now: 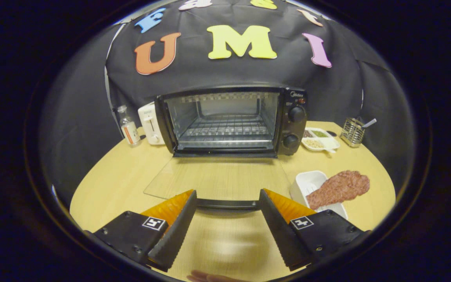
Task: Open the toaster oven, put the food inside, and close the toaster oven door.
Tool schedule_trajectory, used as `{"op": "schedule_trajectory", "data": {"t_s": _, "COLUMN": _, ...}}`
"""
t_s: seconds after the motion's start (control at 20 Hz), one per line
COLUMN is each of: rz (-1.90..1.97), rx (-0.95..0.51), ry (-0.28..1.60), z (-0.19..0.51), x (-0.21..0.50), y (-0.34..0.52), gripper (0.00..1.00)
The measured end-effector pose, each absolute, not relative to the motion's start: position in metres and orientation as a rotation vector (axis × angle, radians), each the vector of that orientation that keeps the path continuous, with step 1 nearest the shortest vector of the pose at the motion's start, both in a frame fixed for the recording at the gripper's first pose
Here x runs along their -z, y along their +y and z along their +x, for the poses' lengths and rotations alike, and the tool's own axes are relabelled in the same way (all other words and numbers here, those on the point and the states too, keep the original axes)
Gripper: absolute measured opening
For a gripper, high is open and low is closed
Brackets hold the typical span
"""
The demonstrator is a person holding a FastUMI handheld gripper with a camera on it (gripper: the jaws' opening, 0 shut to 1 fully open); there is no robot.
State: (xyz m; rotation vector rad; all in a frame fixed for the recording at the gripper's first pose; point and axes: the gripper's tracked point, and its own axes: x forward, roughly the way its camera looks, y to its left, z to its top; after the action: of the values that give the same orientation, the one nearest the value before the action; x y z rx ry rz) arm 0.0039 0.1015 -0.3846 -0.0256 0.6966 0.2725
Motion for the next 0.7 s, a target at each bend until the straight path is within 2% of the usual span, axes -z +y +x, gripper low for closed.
{"op": "schedule_trajectory", "data": {"t_s": 0.3, "rz": 0.023, "rx": -0.311, "ry": 0.717, "z": 0.026, "x": 0.333, "y": 0.038, "gripper": 1.0}}
{"op": "schedule_trajectory", "data": {"t_s": 0.7, "rz": 0.019, "rx": -0.29, "ry": 0.756, "z": 0.059, "x": 0.325, "y": -0.068, "gripper": 0.99}}
